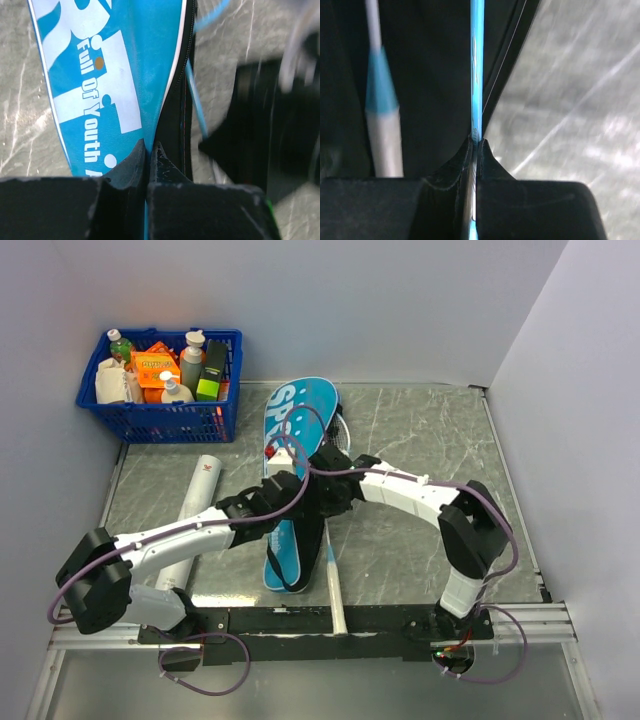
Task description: Pack up the badminton gear
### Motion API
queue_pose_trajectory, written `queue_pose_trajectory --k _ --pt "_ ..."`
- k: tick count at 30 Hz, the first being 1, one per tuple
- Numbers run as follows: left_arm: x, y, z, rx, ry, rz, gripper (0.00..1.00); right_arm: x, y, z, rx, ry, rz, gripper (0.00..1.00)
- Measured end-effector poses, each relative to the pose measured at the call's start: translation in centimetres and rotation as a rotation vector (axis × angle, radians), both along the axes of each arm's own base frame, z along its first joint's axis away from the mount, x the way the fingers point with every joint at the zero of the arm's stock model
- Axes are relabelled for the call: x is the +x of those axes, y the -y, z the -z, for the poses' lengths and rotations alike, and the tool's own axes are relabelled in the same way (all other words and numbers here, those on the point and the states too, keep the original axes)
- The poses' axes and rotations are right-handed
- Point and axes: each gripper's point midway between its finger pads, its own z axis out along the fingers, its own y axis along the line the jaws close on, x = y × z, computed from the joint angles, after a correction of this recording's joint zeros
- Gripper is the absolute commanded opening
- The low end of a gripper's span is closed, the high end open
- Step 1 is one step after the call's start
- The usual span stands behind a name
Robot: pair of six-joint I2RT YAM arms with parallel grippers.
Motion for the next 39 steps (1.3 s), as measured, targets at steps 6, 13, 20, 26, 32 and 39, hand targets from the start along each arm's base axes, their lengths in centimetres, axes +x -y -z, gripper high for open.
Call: queue_pose_trajectory --k 6,13,20,26,32,39 --pt "-1.2 -0.3 2.0 0.013 -0.035 0.028 0.01 4.6 -0.3 0.3 0.096 0.045 -0.004 0.0" --pt "-2.8 0.5 3.2 0.014 -0.061 0.08 0.01 10.0 -2.7 0.3 0.226 0.116 -0.014 0.0" --pt "-3.3 1.3 4.0 0.008 -0.073 0.094 0.01 11.7 -3.7 0.9 0.257 0.148 -0.003 0.11" --pt "-3.4 1.3 4.9 0.028 -0.087 0.096 0.01 12.1 -3.8 1.3 0.27 0.17 0.016 0.47" --pt "-3.5 1.4 5.7 0.048 -0.101 0.101 0.01 9.5 -1.4 1.5 0.265 0.181 0.023 0.59" --pt "-3.6 1.4 6.0 0.055 -0.106 0.103 0.01 5.6 1.0 -3.0 0.325 0.246 -0.015 0.6"
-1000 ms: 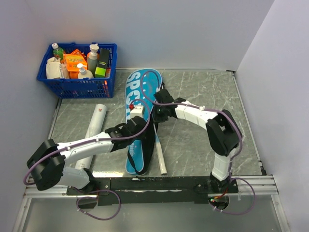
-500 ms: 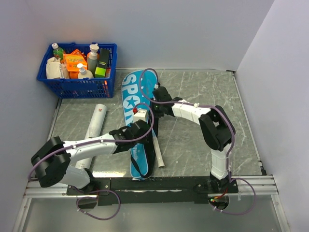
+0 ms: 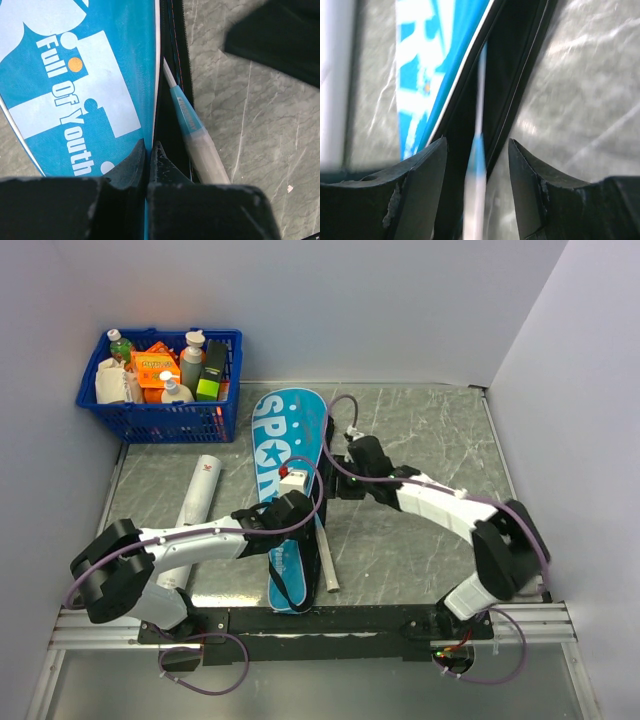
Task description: Pack up the badminton gear
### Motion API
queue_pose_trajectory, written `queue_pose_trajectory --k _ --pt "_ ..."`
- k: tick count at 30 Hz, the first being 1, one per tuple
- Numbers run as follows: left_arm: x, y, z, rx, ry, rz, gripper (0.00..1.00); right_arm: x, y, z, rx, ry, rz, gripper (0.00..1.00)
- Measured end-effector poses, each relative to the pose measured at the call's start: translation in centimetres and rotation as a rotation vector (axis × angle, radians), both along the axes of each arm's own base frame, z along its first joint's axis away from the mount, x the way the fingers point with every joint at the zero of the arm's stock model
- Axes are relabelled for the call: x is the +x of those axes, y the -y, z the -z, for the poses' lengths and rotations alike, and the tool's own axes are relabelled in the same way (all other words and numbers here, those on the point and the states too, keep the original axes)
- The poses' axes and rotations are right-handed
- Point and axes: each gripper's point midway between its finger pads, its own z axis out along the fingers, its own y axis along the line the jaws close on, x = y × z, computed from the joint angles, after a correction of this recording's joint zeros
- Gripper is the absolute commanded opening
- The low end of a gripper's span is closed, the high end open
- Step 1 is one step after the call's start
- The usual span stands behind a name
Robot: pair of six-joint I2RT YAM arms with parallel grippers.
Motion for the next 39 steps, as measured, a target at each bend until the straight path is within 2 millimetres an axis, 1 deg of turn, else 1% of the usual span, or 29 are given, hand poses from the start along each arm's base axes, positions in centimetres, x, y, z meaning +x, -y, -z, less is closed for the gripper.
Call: queue_pose_trajectory --k 2,4,6,10,12,16,20,26,31,36,39 --pt "0.0 0.0 0.0 0.0 0.001 -0.001 0.01 -1.7 0.5 -1.0 0.029 0.005 -0.026 0.58" --pt "0.0 0.0 -0.1 0.0 0.003 -0.001 0.01 -3.2 0.8 -1.1 0.052 -0.012 -0.057 0.57" --pt "0.0 0.0 -0.2 -0.002 0.004 -0.002 0.01 -5.2 1.1 -0.5 0.077 -0.047 -0.088 0.56" --pt "0.0 -0.2 -0.5 -0.004 0.008 -0.004 0.01 -9.6 2.1 2.0 0.109 -0.158 -0.135 0.54" --pt "0.0 -0.2 -0.6 -0.008 0.012 -0.005 0.01 -11.5 2.3 3.0 0.125 -0.208 -0.157 0.54" --pt "0.1 -0.2 -0.7 -0.009 0.015 -0.006 0.01 -13.8 1.9 3.6 0.16 -0.256 -0.196 0.52" --pt "0.1 -0.2 -0.7 -0.009 0.015 -0.007 0.01 -15.2 1.0 3.5 0.209 -0.267 -0.231 0.49" --pt "0.0 -0.2 -0.9 -0.013 0.017 -0.007 0.01 -15.9 -0.1 3.5 0.244 -0.276 -0.247 0.44" --pt "0.0 -0.2 -0.9 -0.013 0.017 -0.007 0.01 -16.4 -1.1 4.0 0.246 -0.294 -0.265 0.43" --pt "-0.1 -0.3 -0.7 -0.01 0.015 -0.007 0.01 -16.8 -1.3 4.6 0.228 -0.301 -0.266 0.42" --pt "-0.1 -0.4 -0.7 -0.009 0.015 -0.007 0.01 -16.8 -1.2 4.9 0.21 -0.296 -0.253 0.42"
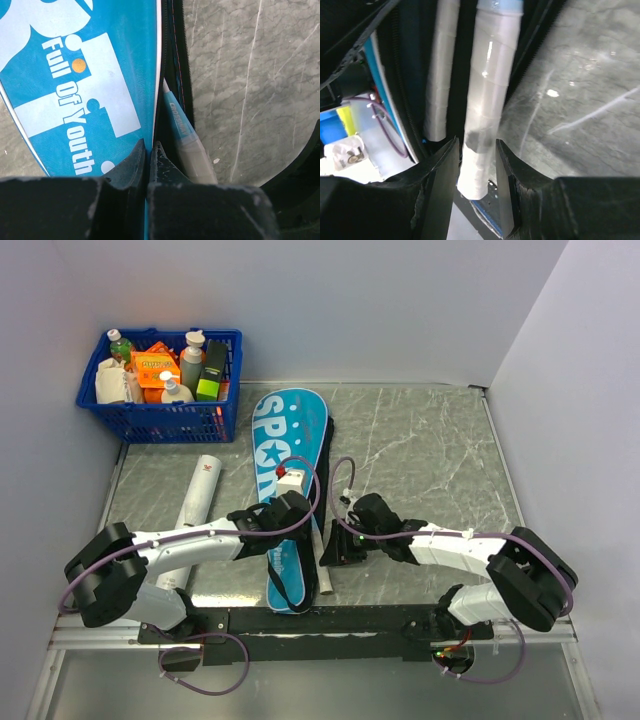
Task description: Pack up the badminton gear
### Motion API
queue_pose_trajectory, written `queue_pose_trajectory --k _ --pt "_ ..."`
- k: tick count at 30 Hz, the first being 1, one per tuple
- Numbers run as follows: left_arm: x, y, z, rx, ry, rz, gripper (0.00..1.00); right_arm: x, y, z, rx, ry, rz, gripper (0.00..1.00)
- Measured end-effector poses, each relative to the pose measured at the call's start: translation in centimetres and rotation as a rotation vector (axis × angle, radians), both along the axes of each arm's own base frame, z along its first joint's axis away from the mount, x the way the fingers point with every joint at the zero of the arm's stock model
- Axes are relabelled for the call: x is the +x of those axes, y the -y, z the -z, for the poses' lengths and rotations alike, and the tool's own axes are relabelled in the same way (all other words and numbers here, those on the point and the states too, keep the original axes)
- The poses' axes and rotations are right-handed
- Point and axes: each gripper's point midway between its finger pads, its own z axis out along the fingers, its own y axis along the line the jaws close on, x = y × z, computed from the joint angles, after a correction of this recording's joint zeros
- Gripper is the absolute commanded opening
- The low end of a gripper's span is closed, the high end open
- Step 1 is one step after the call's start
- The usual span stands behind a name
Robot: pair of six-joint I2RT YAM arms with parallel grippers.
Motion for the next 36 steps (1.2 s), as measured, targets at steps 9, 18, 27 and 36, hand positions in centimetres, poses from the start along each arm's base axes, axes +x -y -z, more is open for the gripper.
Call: queue_pose_trajectory --k 9,18,27,36 --pt "0.0 0.0 0.0 0.0 0.0 0.0 0.01 0.3 -0.1 0.0 -0.004 0.01 0.023 0.37" --pt "0.0 0.0 0.1 0.002 -0.001 0.0 0.01 -0.9 -2.2 1.3 0.0 -0.036 -0.019 0.35" --pt "-0.3 -0.5 0.4 0.025 -0.014 -0.002 0.01 -1.4 -4.8 1.6 0.073 -0.097 -0.021 0.29" --pt "-0.2 -0.6 0.4 0.024 -0.01 -0.007 0.01 -0.9 -7.9 1.2 0.174 -0.133 0.015 0.29"
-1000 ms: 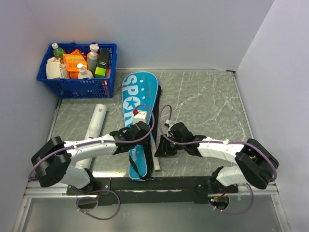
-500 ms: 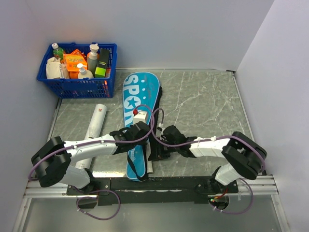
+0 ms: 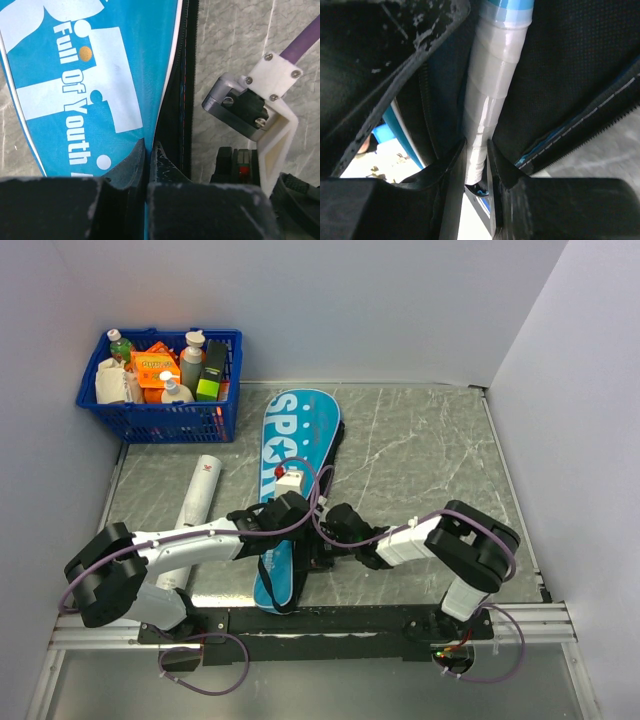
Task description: Pack up the badminton gear
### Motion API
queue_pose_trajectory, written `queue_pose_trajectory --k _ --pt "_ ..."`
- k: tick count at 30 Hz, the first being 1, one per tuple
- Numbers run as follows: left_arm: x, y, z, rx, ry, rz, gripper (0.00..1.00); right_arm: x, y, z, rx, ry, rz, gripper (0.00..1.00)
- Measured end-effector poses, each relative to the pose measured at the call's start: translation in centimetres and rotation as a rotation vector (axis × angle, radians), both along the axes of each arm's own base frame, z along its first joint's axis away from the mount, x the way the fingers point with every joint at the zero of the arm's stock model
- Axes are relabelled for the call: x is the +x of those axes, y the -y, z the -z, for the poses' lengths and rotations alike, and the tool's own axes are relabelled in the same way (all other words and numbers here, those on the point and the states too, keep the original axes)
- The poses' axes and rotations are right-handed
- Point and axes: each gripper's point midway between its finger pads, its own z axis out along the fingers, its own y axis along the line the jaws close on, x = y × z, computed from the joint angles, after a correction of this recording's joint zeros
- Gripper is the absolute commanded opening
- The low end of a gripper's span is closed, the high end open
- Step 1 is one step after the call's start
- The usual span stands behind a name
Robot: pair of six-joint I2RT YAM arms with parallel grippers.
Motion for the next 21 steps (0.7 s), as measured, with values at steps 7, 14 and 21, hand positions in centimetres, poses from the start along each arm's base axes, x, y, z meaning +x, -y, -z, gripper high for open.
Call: queue_pose_trajectory --k 7,14,21 --pt "0.3 -0.4 -0.1 0.01 0.013 -0.017 0.02 0.6 -1.4 -0.4 0.038 0.012 0.066 0.39" --pt "0.4 -0.9 -0.7 0.017 0.032 -0.034 0.07 1.6 0.1 -0.6 0.021 0.057 0.162 0.53" --pt "0.0 -2.0 -1.6 -0.003 0.064 -0.048 0.09 3.0 5.2 -3.5 -0.123 0.184 0.306 0.7"
